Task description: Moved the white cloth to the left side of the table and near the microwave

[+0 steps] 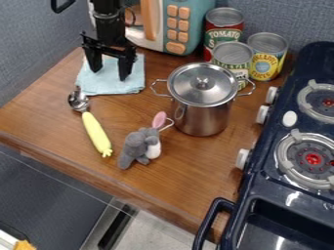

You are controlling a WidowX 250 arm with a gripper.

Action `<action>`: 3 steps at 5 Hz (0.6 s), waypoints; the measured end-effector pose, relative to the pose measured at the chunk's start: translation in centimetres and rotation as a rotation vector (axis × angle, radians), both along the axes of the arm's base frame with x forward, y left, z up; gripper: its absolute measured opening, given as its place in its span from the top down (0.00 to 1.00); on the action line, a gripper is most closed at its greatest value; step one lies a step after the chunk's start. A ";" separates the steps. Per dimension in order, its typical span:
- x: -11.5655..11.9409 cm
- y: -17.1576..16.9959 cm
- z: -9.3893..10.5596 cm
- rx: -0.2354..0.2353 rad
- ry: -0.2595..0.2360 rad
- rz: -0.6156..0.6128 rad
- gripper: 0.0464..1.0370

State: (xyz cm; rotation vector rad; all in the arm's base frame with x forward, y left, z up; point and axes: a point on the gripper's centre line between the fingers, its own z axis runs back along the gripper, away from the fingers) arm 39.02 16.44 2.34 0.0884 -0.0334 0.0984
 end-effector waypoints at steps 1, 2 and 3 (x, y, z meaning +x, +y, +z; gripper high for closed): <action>-0.8 -0.3 0.7 -0.009 0.045 0.042 0.04; -0.8 -0.6 4.2 0.009 -0.006 0.065 0.04; -1.1 -0.9 5.6 0.014 -0.029 0.060 0.04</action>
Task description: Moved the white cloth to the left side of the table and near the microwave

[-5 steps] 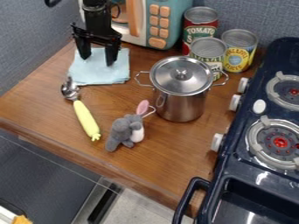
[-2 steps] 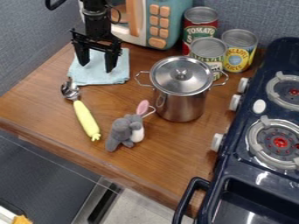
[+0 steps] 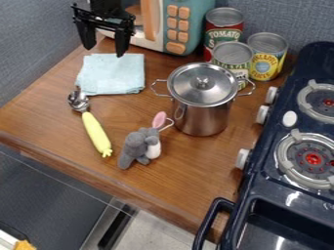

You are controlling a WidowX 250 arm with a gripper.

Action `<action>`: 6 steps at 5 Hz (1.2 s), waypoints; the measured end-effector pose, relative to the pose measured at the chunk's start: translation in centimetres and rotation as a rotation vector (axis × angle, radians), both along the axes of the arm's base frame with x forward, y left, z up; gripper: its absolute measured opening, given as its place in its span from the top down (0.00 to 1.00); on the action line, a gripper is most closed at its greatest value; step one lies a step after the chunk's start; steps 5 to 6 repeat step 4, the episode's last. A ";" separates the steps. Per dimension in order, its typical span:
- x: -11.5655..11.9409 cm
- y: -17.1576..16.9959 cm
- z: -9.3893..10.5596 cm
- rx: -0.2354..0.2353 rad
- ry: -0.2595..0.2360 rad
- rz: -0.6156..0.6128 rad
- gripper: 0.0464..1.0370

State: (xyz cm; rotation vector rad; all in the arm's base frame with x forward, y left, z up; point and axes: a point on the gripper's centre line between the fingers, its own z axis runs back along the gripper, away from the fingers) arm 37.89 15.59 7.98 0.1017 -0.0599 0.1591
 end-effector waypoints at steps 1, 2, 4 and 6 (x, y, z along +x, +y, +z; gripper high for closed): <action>-0.7 -0.3 0.9 0.007 -0.013 -0.010 0.04; -0.7 -0.3 0.9 0.006 -0.012 -0.010 0.04; -0.7 -0.3 0.9 0.006 -0.014 -0.010 0.04; -0.7 -0.3 0.9 0.006 -0.014 -0.010 0.04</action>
